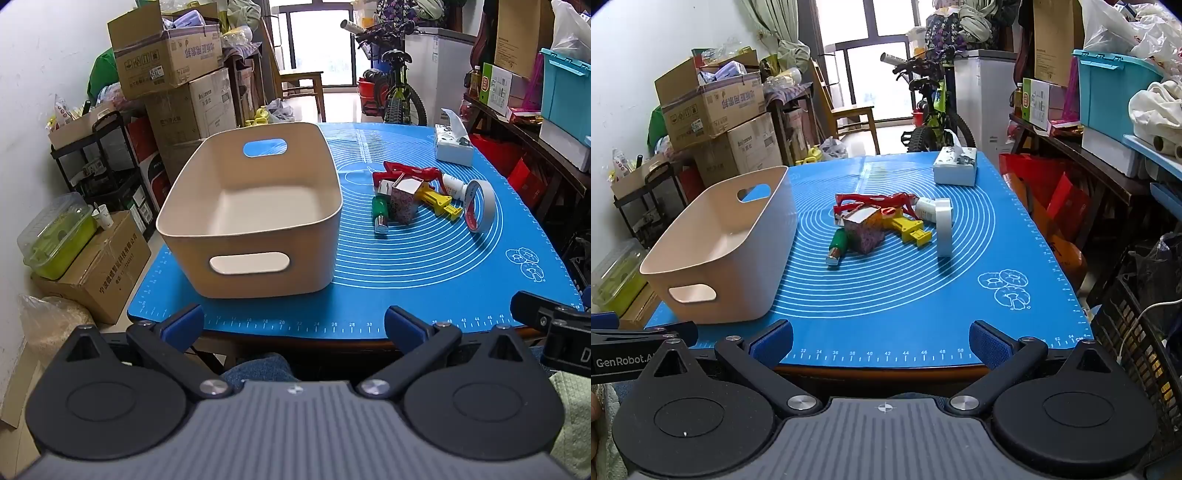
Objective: Organize rigid objects
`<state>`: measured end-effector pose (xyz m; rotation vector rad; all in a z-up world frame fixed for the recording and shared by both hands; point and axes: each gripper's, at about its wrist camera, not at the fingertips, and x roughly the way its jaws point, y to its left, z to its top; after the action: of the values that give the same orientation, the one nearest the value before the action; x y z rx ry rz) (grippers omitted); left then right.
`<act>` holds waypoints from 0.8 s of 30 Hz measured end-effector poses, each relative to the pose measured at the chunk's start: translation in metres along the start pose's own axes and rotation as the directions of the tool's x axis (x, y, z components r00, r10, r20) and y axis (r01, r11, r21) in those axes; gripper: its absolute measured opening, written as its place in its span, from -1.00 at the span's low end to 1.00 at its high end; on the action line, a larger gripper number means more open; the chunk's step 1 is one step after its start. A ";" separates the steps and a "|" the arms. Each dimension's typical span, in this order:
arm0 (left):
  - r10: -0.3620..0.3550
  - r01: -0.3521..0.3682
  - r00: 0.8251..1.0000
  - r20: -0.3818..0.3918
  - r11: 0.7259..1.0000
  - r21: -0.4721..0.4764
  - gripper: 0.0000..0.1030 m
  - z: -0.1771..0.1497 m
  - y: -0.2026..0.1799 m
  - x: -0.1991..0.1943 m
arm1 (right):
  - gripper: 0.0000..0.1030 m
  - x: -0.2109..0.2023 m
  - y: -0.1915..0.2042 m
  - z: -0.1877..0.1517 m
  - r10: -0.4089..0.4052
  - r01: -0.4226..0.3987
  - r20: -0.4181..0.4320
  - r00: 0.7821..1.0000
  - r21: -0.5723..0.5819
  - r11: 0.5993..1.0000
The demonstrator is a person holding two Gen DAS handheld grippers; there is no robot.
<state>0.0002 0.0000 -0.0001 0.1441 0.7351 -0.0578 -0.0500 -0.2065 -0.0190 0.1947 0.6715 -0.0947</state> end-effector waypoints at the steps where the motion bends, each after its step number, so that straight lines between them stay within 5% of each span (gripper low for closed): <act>1: -0.001 0.001 1.000 -0.001 1.000 -0.001 0.99 0.000 0.000 0.000 | 0.95 0.000 0.000 0.000 0.000 0.000 0.000 1.000 0.000 1.000; 24: -0.003 0.003 1.000 -0.003 1.000 -0.003 0.99 0.000 0.000 0.000 | 0.95 0.002 0.000 0.000 0.003 -0.003 -0.007 1.000 0.005 1.000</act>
<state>0.0003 0.0004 -0.0001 0.1403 0.7381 -0.0593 -0.0489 -0.2063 -0.0204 0.2005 0.6781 -0.0932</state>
